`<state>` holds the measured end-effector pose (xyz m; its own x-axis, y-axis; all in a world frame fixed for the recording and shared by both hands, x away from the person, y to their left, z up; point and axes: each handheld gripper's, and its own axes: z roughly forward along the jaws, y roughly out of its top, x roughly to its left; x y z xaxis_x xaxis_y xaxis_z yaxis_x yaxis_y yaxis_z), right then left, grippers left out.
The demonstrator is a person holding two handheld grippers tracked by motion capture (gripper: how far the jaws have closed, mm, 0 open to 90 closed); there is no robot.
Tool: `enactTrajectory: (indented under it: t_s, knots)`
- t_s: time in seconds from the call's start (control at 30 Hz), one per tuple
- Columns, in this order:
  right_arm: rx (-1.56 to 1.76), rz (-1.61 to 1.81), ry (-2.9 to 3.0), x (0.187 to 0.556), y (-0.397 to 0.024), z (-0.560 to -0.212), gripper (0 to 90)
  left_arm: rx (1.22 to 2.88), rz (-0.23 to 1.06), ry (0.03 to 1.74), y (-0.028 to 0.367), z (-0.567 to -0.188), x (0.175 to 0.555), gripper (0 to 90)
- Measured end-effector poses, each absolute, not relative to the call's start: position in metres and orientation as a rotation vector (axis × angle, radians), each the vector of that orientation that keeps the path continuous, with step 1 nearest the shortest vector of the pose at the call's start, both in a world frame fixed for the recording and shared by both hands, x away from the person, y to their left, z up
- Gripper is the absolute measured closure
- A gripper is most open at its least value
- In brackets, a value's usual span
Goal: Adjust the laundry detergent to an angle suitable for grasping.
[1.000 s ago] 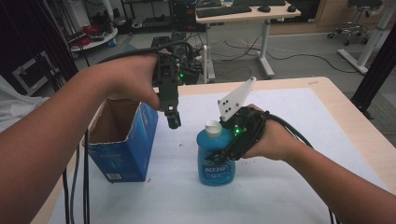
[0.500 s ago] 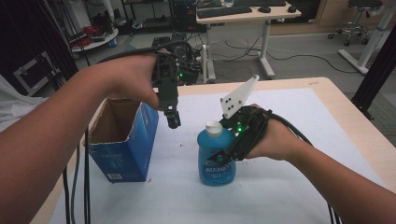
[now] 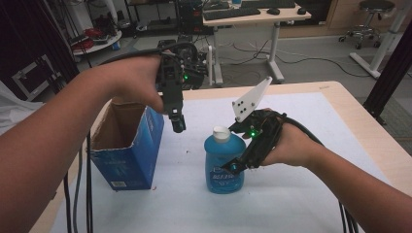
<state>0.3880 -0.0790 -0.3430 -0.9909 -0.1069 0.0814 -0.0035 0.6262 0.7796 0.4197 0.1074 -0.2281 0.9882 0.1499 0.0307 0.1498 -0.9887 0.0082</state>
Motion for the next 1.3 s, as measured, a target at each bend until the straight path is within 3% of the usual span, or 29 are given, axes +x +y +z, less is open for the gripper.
enactTrajectory:
  t_s: [0.13, 0.27, 0.83, 0.9, 1.3]
  knots:
    - [0.082, -1.296, -2.713, 0.388, -0.081, -0.341, 21.3, 3.128, 0.052, 0.237, 0.109, -0.228, 0.420, 1.8]
    - [0.056, -1.287, -2.732, 0.389, -0.083, -0.340, 13.4, 3.127, 0.050, 0.245, 0.109, -0.228, 0.419, 1.8]
    - [0.039, -1.268, -2.757, 0.391, -0.093, -0.337, 10.9, 3.135, 0.054, 0.241, 0.110, -0.228, 0.421, 1.8]
    - [0.021, -1.270, -2.773, 0.392, -0.094, -0.336, 1.0, 3.137, 0.053, 0.243, 0.110, -0.228, 0.421, 1.8]
    - [-0.008, -1.095, -2.833, 0.390, -0.115, -0.322, 0.5, 3.134, 0.052, 0.265, 0.114, -0.229, 0.425, 1.8]
